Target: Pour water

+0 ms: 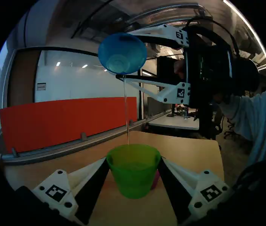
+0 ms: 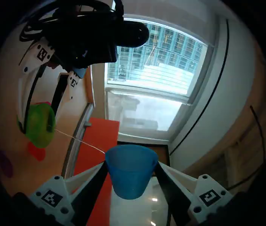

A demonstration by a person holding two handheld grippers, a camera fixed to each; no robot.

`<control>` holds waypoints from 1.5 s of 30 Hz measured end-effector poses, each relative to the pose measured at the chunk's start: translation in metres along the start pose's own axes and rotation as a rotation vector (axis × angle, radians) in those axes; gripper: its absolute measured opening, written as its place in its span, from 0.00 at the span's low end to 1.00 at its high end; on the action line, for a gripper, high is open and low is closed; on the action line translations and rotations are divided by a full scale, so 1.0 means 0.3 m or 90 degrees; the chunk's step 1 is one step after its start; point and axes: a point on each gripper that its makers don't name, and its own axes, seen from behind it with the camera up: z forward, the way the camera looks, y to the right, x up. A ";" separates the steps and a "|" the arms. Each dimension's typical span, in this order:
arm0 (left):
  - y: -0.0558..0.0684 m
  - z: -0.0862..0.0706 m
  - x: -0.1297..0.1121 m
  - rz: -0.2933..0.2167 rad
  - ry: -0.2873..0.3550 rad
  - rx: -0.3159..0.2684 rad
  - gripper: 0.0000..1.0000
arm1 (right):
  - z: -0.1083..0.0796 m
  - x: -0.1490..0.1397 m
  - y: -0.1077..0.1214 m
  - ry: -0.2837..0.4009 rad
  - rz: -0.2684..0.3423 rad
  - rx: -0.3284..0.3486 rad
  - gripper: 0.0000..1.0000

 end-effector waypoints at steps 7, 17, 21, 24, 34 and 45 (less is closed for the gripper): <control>-0.003 0.000 0.003 -0.002 0.002 0.001 0.87 | -0.002 0.020 -0.005 0.003 -0.022 -0.001 0.90; -0.002 -0.006 0.009 -0.003 0.006 0.002 0.87 | -0.007 0.017 0.000 0.005 0.008 -0.003 0.90; -0.002 -0.008 0.013 -0.001 0.008 0.003 0.87 | -0.010 0.001 0.001 0.004 0.053 0.000 0.90; -0.002 -0.009 0.016 -0.002 0.008 0.003 0.87 | -0.010 -0.009 -0.004 0.004 0.105 0.007 0.90; -0.005 -0.015 0.023 0.000 0.009 0.007 0.87 | -0.021 -0.025 -0.020 0.005 0.316 0.020 0.90; -0.002 -0.015 0.030 0.000 0.009 0.008 0.87 | -0.047 -0.002 -0.040 0.000 0.525 0.033 0.90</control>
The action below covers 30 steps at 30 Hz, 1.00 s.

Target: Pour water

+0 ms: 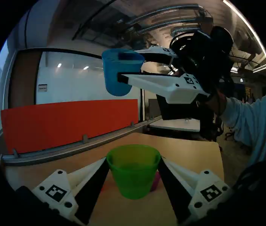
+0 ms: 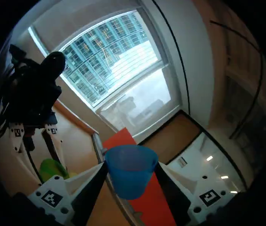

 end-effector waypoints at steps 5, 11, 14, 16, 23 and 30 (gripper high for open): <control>0.000 0.000 0.001 0.001 0.000 0.002 0.87 | -0.011 0.009 -0.017 -0.004 0.112 0.011 0.90; -0.003 -0.005 0.002 0.002 -0.001 0.003 0.87 | -0.019 0.020 -0.018 0.000 0.258 0.023 0.90; -0.007 -0.008 0.002 0.003 -0.002 0.004 0.87 | -0.020 0.019 -0.017 -0.001 0.319 0.032 0.90; -0.010 -0.010 0.003 0.003 -0.002 0.004 0.87 | -0.020 0.014 -0.017 -0.004 0.351 0.037 0.90; -0.017 -0.015 0.006 0.004 -0.002 0.004 0.87 | -0.020 0.004 -0.019 -0.012 0.436 0.056 0.90; -0.022 -0.017 0.001 0.003 -0.004 0.006 0.87 | -0.017 0.023 -0.032 -0.011 0.487 0.078 0.89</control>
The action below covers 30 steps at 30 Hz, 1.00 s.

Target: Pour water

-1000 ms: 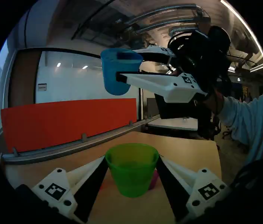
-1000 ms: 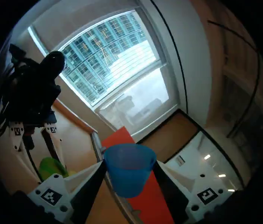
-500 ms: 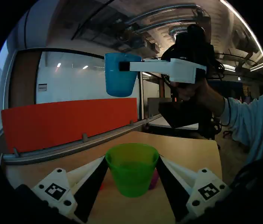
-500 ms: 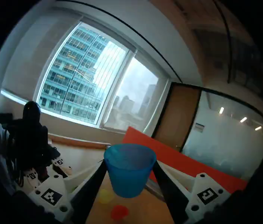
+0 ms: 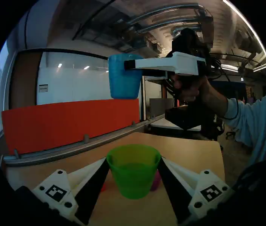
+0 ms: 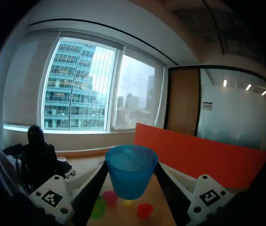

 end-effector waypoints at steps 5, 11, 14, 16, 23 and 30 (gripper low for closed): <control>-0.004 -0.006 -0.002 -0.001 -0.001 0.002 0.87 | -0.004 0.000 0.006 0.000 0.003 0.000 0.90; -0.024 -0.015 -0.018 -0.005 -0.008 0.011 0.87 | -0.020 -0.031 0.020 -0.004 0.001 -0.008 0.90; -0.036 -0.021 -0.034 -0.006 -0.014 0.017 0.87 | -0.034 -0.051 0.030 -0.006 0.000 -0.013 0.90; -0.044 -0.027 -0.045 -0.007 -0.018 0.022 0.87 | -0.045 -0.066 0.040 -0.007 -0.001 -0.018 0.90; -0.084 -0.055 -0.084 -0.015 -0.032 0.042 0.87 | -0.090 -0.124 0.070 -0.010 -0.002 -0.034 0.90; -0.124 -0.090 -0.108 -0.019 -0.042 0.060 0.87 | -0.126 -0.165 0.092 -0.011 -0.006 -0.049 0.90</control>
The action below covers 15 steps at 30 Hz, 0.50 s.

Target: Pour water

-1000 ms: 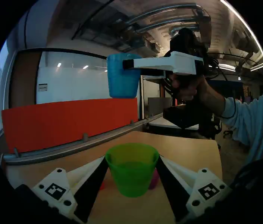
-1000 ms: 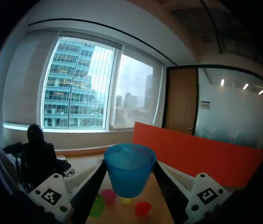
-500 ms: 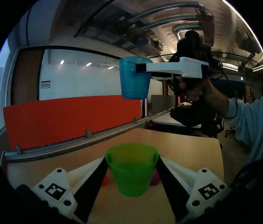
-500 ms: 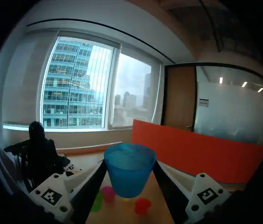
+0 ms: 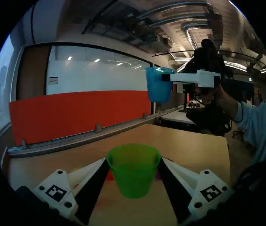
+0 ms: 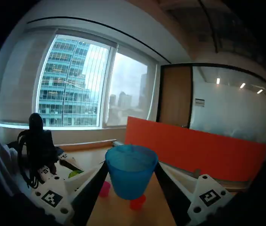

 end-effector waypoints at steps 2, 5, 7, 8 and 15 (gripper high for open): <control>-0.008 -0.005 -0.009 0.000 -0.004 0.003 0.87 | -0.006 -0.011 -0.006 0.000 0.001 0.002 0.90; -0.018 -0.014 -0.026 0.001 -0.011 0.007 0.87 | -0.009 -0.033 -0.019 0.000 0.003 0.007 0.90; -0.023 -0.020 -0.039 0.001 -0.015 0.010 0.87 | -0.009 -0.051 -0.030 -0.001 0.006 0.012 0.90; -0.027 -0.024 -0.047 0.001 -0.018 0.011 0.87 | -0.008 -0.062 -0.037 -0.002 0.007 0.016 0.90; -0.047 -0.049 -0.111 -0.006 -0.040 0.019 0.87 | 0.002 -0.146 -0.084 -0.011 0.005 0.038 0.91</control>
